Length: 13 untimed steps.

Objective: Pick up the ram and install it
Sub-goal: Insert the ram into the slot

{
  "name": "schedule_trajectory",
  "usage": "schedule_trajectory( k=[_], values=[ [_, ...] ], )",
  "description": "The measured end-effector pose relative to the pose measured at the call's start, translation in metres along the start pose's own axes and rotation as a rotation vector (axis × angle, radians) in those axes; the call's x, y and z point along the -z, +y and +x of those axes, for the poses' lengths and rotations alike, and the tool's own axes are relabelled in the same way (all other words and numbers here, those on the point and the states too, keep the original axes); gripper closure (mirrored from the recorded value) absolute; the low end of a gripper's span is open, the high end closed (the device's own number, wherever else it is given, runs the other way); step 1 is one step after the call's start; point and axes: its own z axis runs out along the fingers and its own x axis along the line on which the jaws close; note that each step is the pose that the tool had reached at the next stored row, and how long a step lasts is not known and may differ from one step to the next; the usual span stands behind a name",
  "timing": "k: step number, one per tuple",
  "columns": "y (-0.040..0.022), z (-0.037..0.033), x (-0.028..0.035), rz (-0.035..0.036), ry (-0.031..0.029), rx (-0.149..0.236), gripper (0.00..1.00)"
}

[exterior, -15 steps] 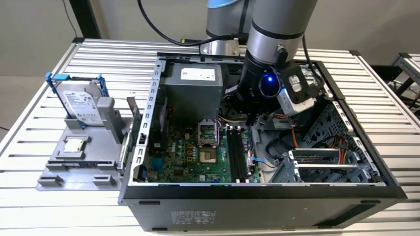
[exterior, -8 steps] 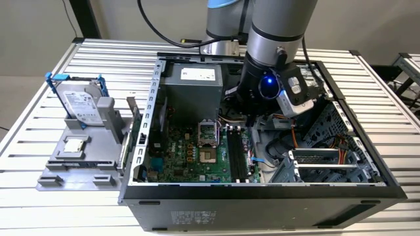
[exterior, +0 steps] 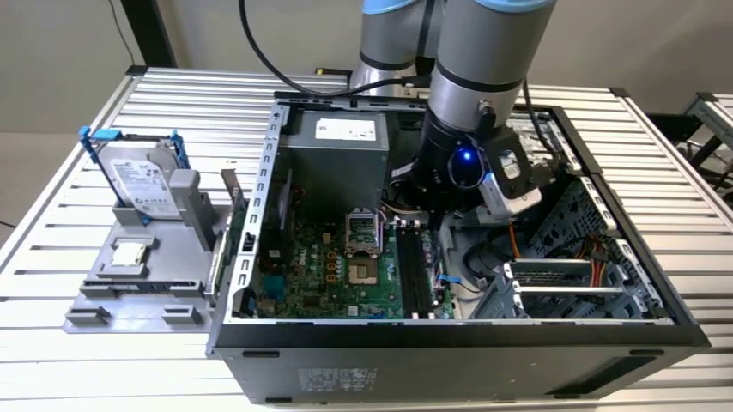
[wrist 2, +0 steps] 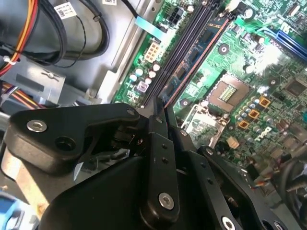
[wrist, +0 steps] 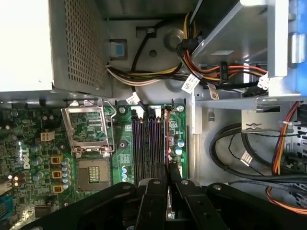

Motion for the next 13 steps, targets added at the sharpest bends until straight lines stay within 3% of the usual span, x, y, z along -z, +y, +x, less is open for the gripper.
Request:
schedule_trajectory(
  k=[13],
  values=[
    [-0.0082,0.0004,-0.0226,0.0005,0.0000,0.000,1.00]
  ],
)
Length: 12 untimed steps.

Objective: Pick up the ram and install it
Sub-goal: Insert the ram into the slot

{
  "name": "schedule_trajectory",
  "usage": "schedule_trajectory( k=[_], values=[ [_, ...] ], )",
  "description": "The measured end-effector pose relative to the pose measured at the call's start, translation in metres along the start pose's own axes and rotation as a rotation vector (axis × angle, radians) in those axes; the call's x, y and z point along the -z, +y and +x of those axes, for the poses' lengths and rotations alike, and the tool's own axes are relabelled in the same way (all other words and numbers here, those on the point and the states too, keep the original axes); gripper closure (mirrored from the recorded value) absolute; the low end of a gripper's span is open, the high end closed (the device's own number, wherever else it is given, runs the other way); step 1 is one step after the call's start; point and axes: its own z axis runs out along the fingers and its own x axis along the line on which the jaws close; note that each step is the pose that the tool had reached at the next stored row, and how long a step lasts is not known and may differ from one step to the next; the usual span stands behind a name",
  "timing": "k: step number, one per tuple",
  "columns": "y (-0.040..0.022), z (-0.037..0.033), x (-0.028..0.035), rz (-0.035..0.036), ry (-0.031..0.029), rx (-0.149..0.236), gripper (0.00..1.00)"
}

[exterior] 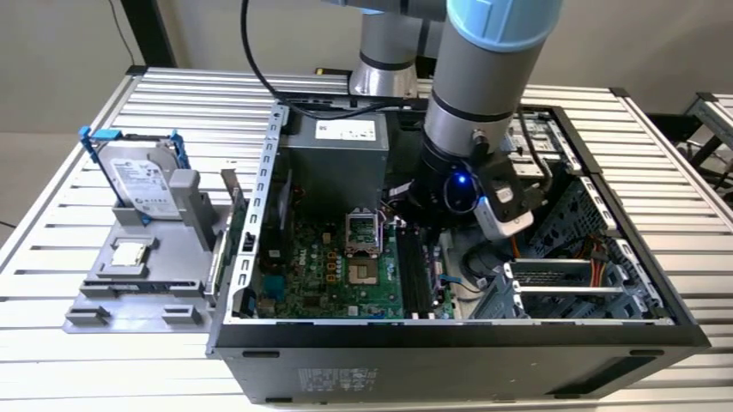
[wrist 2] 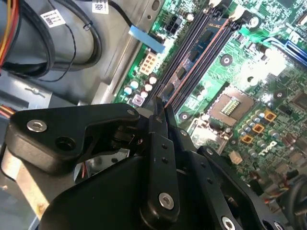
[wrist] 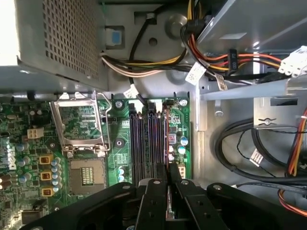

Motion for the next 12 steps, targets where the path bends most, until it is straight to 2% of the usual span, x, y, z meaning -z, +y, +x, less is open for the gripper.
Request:
schedule_trajectory(
  k=[8,12],
  values=[
    [-0.0072,-0.0003,-0.0030,0.0000,0.0001,0.000,1.00],
    [-0.0076,-0.0002,-0.0070,0.0000,0.0001,0.000,1.00]
  ],
)
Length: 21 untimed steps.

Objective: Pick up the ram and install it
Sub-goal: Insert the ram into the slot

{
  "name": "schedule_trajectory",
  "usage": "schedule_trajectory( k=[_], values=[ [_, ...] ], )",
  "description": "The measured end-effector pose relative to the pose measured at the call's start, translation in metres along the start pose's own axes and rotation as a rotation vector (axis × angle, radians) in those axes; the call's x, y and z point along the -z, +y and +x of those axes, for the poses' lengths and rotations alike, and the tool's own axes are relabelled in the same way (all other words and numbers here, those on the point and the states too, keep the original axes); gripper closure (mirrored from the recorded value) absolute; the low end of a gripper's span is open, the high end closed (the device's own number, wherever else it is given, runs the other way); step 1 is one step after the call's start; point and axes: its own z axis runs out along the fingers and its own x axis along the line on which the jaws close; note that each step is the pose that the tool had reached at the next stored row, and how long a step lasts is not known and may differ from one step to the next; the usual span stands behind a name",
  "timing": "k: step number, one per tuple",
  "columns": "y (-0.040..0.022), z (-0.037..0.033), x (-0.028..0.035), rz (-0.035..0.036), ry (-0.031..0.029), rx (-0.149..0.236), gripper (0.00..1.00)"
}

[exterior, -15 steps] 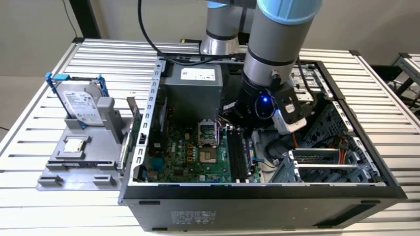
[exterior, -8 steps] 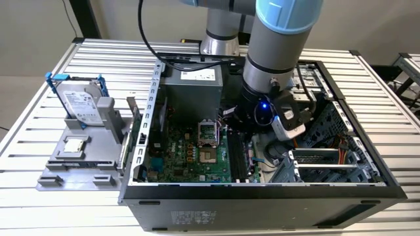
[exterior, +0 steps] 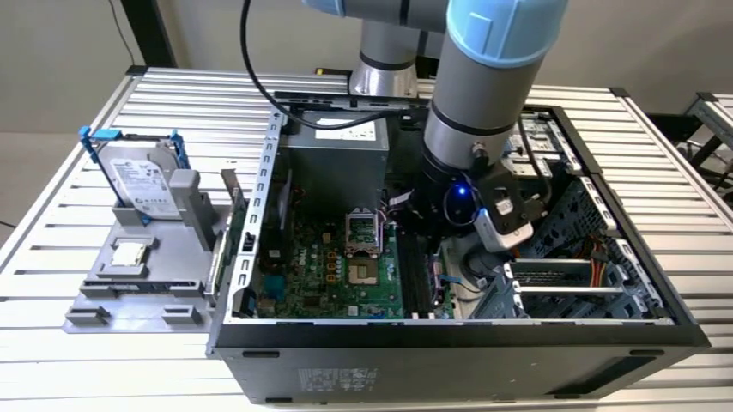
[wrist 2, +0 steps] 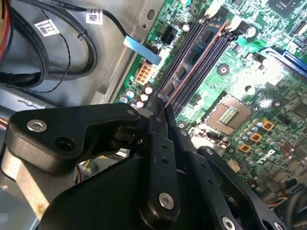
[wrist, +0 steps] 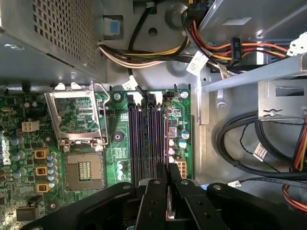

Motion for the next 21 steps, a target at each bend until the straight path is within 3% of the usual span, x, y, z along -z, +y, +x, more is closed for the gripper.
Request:
schedule_trajectory(
  k=[4,21],
  values=[
    [0.0000,-0.0009,-0.0054,0.0000,0.0000,0.000,1.00],
    [0.0026,-0.0008,-0.0133,0.0000,0.0000,0.000,1.00]
  ],
)
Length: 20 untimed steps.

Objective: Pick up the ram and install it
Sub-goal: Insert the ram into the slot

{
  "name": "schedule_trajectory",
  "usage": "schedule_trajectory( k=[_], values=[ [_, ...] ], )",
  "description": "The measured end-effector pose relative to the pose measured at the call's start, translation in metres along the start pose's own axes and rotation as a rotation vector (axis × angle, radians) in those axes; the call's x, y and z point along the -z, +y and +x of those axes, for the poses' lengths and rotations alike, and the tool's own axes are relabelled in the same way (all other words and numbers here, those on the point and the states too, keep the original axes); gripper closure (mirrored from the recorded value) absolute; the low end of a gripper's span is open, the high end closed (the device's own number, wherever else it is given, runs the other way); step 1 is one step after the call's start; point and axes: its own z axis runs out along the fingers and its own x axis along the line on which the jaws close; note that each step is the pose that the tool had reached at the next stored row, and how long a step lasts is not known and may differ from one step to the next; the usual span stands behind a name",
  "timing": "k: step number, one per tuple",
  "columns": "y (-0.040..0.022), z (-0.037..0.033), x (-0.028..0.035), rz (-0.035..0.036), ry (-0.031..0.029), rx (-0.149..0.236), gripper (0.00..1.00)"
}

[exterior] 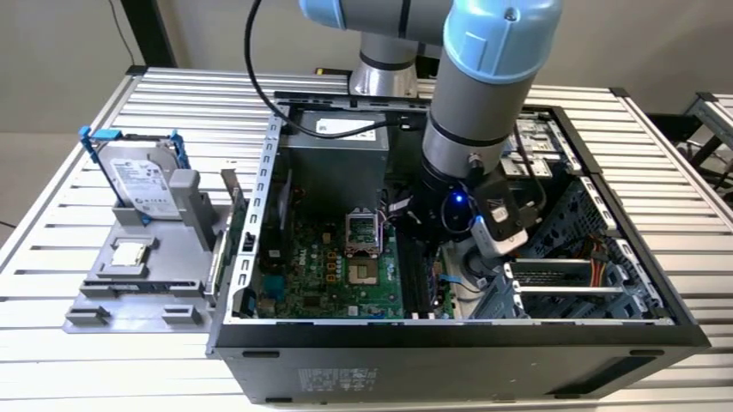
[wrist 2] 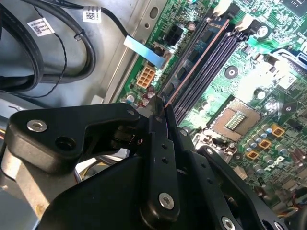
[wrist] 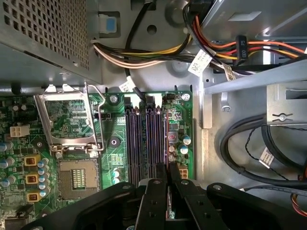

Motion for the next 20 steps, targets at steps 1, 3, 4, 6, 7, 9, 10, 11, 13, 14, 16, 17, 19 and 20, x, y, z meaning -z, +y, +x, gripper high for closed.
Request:
schedule_trajectory(
  k=[1,3,4,6,7,9,10,11,13,14,16,17,19,20],
  values=[
    [0.0000,0.0000,-0.0006,0.0000,0.0000,0.000,1.00],
    [-0.0001,0.0001,-0.0007,0.0003,0.0001,-0.001,1.00],
    [-0.0001,0.0001,-0.0007,0.0003,0.0001,-0.003,1.00],
    [0.0000,0.0000,-0.0008,0.0003,-0.0002,-0.008,1.00],
    [0.0000,0.0001,-0.0008,0.0003,-0.0002,-0.011,1.00],
    [0.0000,0.0001,-0.0008,0.0004,-0.0003,-0.013,1.00],
    [0.0000,0.0000,-0.0009,0.0005,-0.0003,-0.013,1.00],
    [0.0000,0.0001,-0.0015,-0.0001,-0.0004,-0.013,1.00],
    [0.0000,0.0001,-0.0022,0.0004,-0.0003,-0.013,1.00],
    [0.0000,0.0001,-0.0022,0.0005,-0.0003,-0.013,1.00],
    [-0.0001,0.0001,-0.0022,0.0006,-0.0003,-0.013,1.00],
    [-0.0001,0.0001,-0.0022,0.0006,-0.0003,-0.013,1.00],
    [-0.0001,0.0001,-0.0022,0.0002,-0.0001,-0.010,1.00],
    [0.0000,0.0001,-0.0017,0.0001,0.0000,-0.009,1.00]
  ],
)
